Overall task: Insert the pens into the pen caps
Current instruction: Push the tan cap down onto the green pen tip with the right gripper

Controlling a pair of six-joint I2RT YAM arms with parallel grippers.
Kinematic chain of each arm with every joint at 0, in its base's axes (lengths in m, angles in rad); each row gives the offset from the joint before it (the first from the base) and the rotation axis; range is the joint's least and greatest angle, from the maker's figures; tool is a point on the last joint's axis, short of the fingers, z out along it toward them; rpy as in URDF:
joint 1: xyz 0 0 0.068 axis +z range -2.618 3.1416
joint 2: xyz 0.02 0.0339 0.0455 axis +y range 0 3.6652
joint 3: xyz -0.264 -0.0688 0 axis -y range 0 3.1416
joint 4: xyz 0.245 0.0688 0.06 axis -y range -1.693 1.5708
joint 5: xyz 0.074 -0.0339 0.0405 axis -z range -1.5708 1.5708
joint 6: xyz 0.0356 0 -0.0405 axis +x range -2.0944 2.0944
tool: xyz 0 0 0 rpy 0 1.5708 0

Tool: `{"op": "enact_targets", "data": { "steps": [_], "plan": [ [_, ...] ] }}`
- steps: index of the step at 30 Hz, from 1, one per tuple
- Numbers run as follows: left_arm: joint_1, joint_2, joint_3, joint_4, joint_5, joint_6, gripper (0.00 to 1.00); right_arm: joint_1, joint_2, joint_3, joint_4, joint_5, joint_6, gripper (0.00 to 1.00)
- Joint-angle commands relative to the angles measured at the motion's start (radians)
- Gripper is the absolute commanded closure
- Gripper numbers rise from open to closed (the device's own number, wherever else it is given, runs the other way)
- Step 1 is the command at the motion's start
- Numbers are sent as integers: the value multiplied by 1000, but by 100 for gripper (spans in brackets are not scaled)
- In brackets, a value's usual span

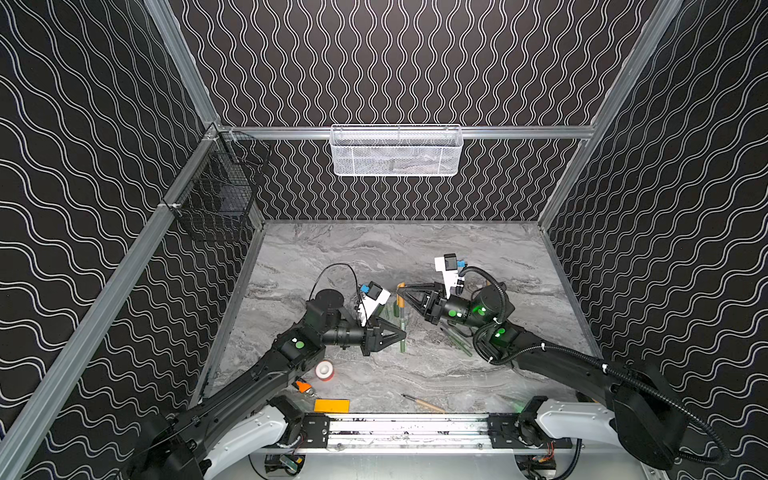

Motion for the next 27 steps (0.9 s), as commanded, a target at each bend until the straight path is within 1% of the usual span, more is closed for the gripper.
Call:
{"op": "enact_targets", "data": {
  "steps": [1, 7, 12, 18, 23, 27],
  "plan": [
    [1, -16, 8, 112, -27, 17, 100, 9, -5, -8, -50, 2, -24, 87],
    [1, -45, 2, 87, -80, 33, 100, 16, -22, 2, -127, 20, -50, 87],
    [0, -58, -1, 88, -128, 41, 100, 24, -24, 17, -184, 8, -59, 87],
    [0, -49, 10, 90, -135, 58, 100, 31, -22, 9, -144, 1, -10, 87],
    [0, -67, 12, 75, -175, 81, 100, 32, -13, 14, -156, 22, 51, 87],
    [1, -66, 19, 56, -190, 101, 100, 37, -14, 17, -151, 20, 67, 87]
  ]
}}
